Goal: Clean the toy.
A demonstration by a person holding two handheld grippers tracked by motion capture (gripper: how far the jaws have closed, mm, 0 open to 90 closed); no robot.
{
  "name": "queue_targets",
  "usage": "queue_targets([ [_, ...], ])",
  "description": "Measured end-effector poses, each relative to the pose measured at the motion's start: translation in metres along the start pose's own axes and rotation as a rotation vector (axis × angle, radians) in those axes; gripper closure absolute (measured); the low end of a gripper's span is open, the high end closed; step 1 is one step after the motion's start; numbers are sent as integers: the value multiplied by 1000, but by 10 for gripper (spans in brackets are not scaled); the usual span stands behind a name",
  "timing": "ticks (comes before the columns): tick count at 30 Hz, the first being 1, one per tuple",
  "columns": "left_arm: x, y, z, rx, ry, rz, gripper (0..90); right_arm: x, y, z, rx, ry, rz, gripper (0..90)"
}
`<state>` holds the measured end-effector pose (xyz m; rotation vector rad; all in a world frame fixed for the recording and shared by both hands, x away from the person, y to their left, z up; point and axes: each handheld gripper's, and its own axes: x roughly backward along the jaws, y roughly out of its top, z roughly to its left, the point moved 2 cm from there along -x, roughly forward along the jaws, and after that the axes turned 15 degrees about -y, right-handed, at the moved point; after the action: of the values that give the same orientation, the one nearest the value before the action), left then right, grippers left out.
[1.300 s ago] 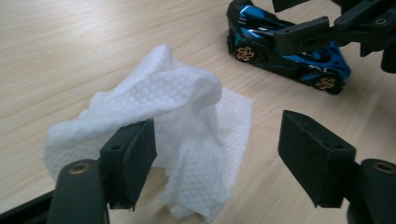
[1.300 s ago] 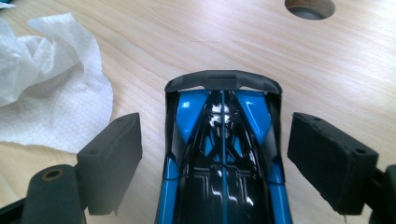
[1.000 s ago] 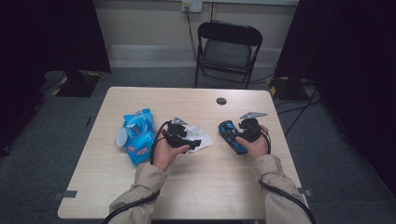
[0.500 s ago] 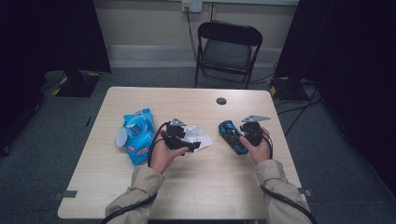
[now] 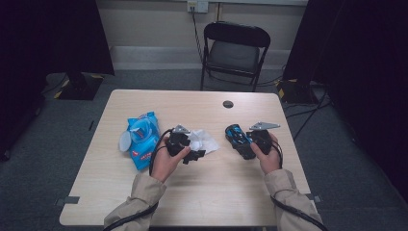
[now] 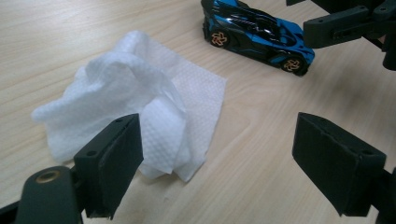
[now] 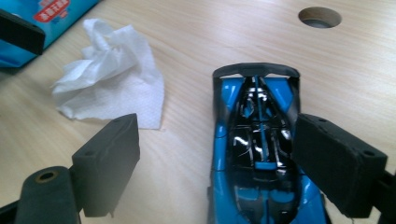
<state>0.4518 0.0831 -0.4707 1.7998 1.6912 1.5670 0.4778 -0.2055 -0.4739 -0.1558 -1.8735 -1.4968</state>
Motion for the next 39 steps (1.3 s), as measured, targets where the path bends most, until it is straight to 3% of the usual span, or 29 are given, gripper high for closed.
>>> queue_targets([
  [4,2,-2,-2,-7,-9,8,158,4,-3,4,20,15,-4,146],
  [10,4,-5,-5,-23,-30,12,158,9,-9,7,-2,42,-13,146],
  [16,6,-8,-6,-25,-45,12,158,14,-12,9,18,56,-16,146],
  [39,16,-24,-12,-53,-68,15,158,33,-27,22,53,127,-22,146],
])
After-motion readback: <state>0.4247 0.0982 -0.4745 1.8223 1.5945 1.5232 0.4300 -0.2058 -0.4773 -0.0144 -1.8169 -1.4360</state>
